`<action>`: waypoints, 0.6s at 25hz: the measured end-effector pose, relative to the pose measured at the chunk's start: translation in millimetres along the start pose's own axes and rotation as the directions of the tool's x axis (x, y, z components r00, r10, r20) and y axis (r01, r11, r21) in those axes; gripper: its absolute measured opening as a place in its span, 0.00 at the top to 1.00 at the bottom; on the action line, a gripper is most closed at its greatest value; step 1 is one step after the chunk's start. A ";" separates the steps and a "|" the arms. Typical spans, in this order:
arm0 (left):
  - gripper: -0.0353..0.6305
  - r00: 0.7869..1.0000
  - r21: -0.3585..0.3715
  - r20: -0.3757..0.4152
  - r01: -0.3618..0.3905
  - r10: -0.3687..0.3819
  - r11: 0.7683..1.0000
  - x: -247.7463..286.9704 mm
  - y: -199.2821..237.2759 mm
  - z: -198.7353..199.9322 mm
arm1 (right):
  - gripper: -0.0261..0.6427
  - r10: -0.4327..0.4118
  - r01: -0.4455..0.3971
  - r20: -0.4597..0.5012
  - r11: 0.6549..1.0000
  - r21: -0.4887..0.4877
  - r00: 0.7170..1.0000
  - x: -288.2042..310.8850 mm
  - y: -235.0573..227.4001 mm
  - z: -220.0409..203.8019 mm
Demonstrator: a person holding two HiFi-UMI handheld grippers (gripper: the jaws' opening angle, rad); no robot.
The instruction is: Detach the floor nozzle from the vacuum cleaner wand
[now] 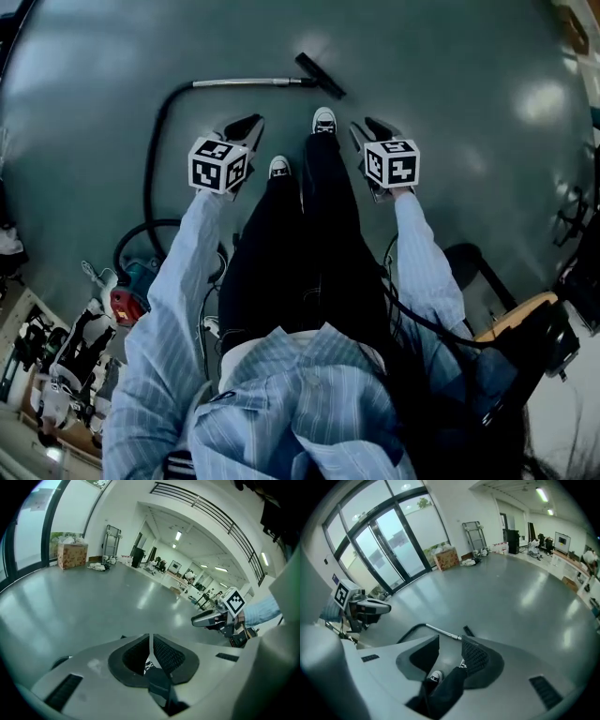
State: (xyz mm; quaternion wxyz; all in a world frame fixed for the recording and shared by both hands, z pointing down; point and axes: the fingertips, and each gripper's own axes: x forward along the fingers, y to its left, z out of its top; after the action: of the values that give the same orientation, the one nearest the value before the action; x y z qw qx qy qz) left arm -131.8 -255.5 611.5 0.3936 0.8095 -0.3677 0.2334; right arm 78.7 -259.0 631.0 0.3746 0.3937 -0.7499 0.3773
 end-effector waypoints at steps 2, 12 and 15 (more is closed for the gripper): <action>0.94 1.000 0.038 -0.013 -0.001 0.001 0.999 19.6 -4.2 8.2 | 0.75 0.005 -0.007 -0.030 0.999 -0.051 1.000 18.5 -18.7 0.5; 0.79 0.986 0.250 -0.161 -0.002 0.044 0.968 174.3 26.3 -23.2 | 0.67 0.012 -0.056 -0.184 0.970 -0.236 0.983 141.7 -99.5 -45.8; 0.79 0.977 0.284 -0.204 0.004 0.056 0.959 206.9 47.7 -35.2 | 0.66 -0.005 -0.062 -0.222 0.955 -0.291 0.975 169.7 -119.3 -59.4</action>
State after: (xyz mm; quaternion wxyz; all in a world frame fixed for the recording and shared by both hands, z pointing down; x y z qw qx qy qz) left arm -43.6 -332.2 792.2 0.3075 0.8233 -0.2979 0.3727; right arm 129.1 -308.5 834.9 0.5046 0.2781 -0.7573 0.3076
